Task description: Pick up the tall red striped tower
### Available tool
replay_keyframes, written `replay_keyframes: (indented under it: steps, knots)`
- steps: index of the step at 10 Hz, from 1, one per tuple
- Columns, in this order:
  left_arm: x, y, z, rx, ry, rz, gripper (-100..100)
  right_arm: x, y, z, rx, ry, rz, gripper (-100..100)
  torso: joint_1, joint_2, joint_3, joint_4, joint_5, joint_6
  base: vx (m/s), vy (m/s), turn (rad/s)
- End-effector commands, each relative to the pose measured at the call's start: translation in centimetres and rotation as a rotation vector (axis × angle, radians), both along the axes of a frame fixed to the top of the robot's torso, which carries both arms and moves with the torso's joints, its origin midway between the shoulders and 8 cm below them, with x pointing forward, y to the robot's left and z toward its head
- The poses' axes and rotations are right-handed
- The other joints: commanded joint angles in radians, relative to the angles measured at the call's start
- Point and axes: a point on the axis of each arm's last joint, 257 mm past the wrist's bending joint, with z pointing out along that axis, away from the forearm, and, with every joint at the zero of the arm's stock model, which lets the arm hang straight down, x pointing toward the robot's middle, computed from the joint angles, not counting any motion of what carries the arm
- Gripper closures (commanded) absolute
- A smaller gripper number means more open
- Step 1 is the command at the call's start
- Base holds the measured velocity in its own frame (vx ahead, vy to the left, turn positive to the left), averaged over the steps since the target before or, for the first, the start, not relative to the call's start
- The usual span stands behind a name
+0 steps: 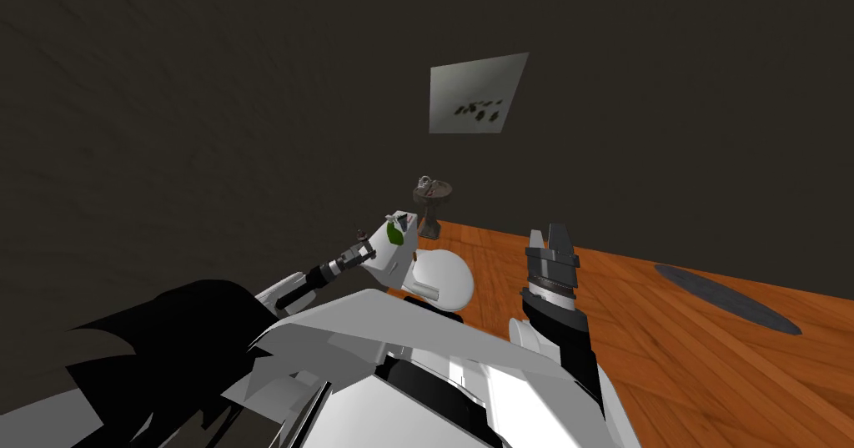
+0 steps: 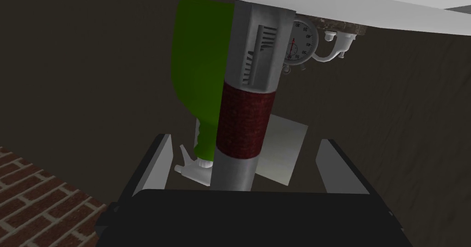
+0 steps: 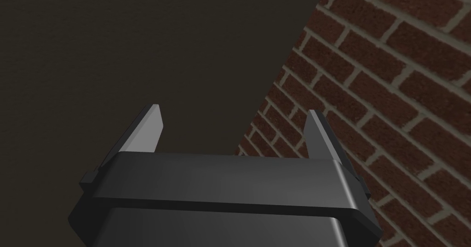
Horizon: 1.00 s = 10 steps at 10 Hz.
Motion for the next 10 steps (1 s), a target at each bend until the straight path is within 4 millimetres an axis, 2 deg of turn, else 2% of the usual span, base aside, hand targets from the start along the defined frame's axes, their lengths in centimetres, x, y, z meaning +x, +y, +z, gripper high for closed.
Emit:
replay_keyframes:
  steps: [1, 5, 6, 7, 10]
  knots:
    - [-0.6, 2.4, 1.0, 0.009, -0.016, 0.015, -100, 0.0, 0.0, 0.0, 0.0, 0.0, 0.0, 0, 0.0, 0.0, 0.0, 0.0, 0.0, 0.0, -0.002, -0.075, 0.032]
    - [-2.7, 3.4, -0.3, -0.012, 0.006, 0.005, -100, 0.0, 0.0, 0.0, 0.0, 0.0, 0.0, 0, 0.015, 0.012, 0.007, 0.002, -0.006, -0.011, 0.001, -0.019, -0.022]
    - [-3.1, 5.9, 1.0, 0.003, -0.013, 0.03, -100, 0.0, 0.0, 0.0, 0.0, 0.0, 0.0, 0, 0.019, 0.015, 0.009, 0.003, -0.005, -0.014, 0.002, -0.049, -0.064]
    - [-4.0, 6.5, 0.4, -0.003, -0.001, 0.035, -100, 0.0, 0.0, 0.0, 0.0, 0.0, 0.0, 0, 0.025, 0.019, 0.011, 0.004, -0.012, -0.019, 0.0, 0.0, 0.0]
    - [-5.2, 6.6, 0.2, -0.017, 0.0, 0.021, -100, 0.0, 0.0, 0.0, 0.0, 0.0, 0.0, 0, 0.046, 0.036, 0.021, 0.007, -0.025, -0.034, 0.0, 0.0, 0.0]
